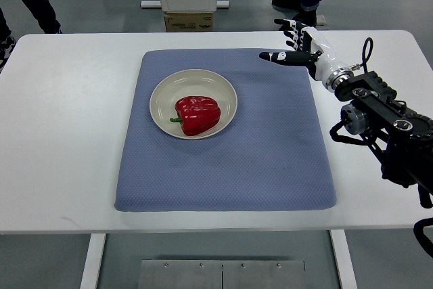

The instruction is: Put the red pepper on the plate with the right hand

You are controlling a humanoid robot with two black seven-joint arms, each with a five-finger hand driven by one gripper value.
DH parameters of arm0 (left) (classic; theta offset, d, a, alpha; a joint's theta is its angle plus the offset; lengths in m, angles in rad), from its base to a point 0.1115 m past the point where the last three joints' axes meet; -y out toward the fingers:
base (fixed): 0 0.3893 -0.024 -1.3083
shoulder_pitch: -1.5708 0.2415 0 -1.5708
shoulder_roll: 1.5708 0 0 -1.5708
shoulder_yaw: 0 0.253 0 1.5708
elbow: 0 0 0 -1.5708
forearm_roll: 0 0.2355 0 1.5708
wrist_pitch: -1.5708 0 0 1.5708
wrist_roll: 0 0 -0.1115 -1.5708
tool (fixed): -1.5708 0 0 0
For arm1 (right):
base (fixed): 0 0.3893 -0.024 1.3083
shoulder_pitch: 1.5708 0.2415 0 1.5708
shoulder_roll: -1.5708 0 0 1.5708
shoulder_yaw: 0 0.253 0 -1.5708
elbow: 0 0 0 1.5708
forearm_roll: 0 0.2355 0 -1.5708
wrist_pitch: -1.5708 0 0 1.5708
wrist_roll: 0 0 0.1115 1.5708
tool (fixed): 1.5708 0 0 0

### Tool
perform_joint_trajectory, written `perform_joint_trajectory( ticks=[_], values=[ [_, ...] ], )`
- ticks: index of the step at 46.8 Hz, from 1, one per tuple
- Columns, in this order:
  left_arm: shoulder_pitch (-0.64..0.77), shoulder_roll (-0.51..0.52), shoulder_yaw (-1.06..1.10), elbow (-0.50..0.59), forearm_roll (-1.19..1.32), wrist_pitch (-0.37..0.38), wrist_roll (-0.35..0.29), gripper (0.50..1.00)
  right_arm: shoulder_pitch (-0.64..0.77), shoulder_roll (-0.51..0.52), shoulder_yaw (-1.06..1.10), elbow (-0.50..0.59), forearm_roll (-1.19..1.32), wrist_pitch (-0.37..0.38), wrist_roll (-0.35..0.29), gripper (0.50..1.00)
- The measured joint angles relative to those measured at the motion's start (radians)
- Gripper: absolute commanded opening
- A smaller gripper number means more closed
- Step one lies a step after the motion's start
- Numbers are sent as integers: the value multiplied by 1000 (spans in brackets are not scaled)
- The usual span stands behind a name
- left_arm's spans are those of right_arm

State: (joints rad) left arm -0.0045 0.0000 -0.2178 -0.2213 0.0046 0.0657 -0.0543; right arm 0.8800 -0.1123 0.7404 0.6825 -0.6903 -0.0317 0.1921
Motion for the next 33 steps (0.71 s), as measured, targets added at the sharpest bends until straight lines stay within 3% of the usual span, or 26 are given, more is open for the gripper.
perform_joint_trajectory(
  ticks=[16,33],
  values=[
    [0,0,0,0,0,0,-1,1000,-33,-33,17,-8,155,-20,5,995],
    [0,0,0,0,0,0,-1,1000,-111,7,67,22,160,-145,48,1000]
  ],
)
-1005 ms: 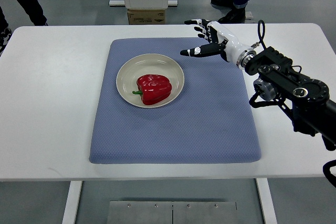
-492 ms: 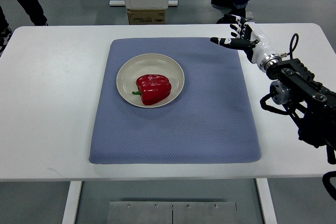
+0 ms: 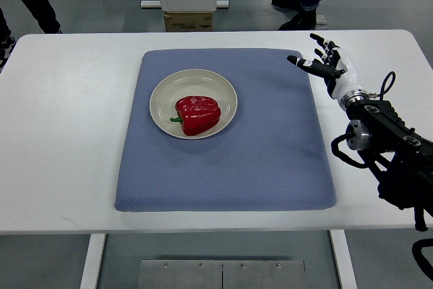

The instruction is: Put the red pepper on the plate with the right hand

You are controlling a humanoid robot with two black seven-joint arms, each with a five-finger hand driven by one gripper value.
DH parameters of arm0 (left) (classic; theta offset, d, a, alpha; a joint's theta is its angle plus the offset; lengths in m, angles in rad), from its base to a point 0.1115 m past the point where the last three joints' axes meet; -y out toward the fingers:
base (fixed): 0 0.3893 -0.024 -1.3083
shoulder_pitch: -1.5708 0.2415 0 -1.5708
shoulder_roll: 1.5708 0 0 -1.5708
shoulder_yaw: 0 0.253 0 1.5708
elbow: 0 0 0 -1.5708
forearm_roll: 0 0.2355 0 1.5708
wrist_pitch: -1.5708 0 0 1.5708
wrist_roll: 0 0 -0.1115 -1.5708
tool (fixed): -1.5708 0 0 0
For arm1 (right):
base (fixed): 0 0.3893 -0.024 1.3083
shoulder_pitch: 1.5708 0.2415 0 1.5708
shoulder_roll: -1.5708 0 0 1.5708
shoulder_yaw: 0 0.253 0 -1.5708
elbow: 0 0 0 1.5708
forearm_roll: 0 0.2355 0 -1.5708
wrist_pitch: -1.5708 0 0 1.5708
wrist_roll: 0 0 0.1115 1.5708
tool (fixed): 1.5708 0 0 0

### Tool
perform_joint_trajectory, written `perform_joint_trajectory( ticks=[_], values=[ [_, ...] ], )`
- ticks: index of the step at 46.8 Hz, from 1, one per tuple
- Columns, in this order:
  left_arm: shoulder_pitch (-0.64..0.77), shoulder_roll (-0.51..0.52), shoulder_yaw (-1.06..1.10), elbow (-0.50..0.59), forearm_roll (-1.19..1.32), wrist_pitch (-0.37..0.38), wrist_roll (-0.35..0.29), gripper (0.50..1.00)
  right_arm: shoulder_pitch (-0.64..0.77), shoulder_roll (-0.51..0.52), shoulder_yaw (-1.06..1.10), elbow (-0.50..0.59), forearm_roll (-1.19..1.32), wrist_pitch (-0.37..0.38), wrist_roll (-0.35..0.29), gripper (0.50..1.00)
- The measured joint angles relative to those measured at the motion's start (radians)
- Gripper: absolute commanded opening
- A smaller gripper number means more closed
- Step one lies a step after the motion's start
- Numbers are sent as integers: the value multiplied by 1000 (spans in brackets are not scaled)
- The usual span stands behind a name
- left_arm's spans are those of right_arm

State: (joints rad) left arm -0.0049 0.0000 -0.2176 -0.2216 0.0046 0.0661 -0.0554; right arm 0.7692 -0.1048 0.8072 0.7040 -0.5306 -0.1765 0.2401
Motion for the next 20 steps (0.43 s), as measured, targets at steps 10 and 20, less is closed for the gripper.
perform_joint_trajectory(
  ticks=[10,20],
  values=[
    [0,0,0,0,0,0,0,1000,-2,-2,7,13,2,1,0,1000],
    [0,0,0,0,0,0,0,1000,-1,8,47,40,5,2,1,1000]
  ],
)
